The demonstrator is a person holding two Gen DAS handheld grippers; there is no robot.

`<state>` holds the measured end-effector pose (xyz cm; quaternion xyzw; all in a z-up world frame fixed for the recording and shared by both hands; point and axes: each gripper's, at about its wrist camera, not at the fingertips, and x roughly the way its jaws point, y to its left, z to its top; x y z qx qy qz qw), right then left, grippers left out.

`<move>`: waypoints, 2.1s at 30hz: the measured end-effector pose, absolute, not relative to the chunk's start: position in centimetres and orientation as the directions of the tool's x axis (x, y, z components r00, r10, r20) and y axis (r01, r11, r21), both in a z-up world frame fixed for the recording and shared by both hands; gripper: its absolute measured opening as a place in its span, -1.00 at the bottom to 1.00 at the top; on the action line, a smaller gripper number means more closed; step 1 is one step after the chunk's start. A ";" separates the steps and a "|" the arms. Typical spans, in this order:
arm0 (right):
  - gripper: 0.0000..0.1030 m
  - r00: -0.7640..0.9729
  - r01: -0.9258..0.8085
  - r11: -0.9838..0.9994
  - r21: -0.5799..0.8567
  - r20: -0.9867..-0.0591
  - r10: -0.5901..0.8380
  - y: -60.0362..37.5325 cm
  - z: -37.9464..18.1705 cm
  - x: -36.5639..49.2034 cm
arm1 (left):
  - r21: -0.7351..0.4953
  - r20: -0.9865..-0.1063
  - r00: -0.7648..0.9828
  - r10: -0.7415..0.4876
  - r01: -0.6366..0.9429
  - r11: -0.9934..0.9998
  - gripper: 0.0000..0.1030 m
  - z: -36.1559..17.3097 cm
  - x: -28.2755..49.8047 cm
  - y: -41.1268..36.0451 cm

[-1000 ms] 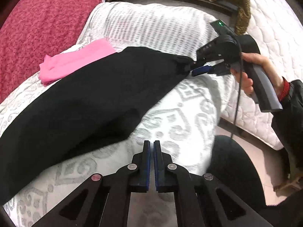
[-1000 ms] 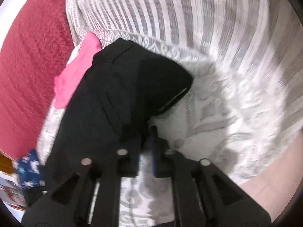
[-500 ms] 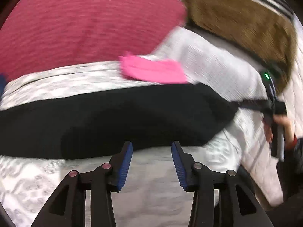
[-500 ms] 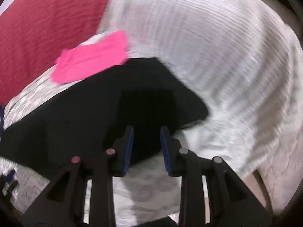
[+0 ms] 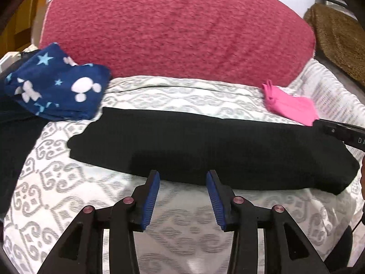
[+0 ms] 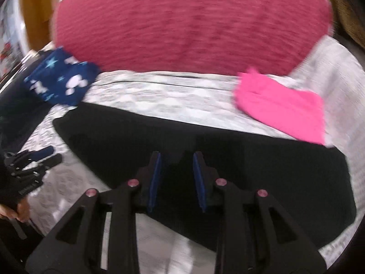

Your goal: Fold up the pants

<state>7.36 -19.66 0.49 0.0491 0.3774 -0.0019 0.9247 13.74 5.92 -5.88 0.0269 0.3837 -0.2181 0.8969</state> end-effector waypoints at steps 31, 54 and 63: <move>0.00 0.499 -0.442 0.896 -0.033 -0.839 0.215 1.4 -5.1 19.9 | -0.495 -0.722 0.535 -0.438 0.042 0.868 0.09 -11.5 22.0 18.5; 0.00 0.512 -0.319 0.944 0.083 -0.823 0.245 -1.9 -5.7 20.3 | -0.599 -0.703 0.535 -0.468 -0.092 0.795 -0.72 -13.7 28.5 19.2; 0.00 0.536 -0.185 0.972 0.145 -0.814 0.223 -5.3 -5.0 18.2 | -0.555 -0.696 0.569 -0.438 -0.039 0.831 -0.91 -12.4 27.4 18.0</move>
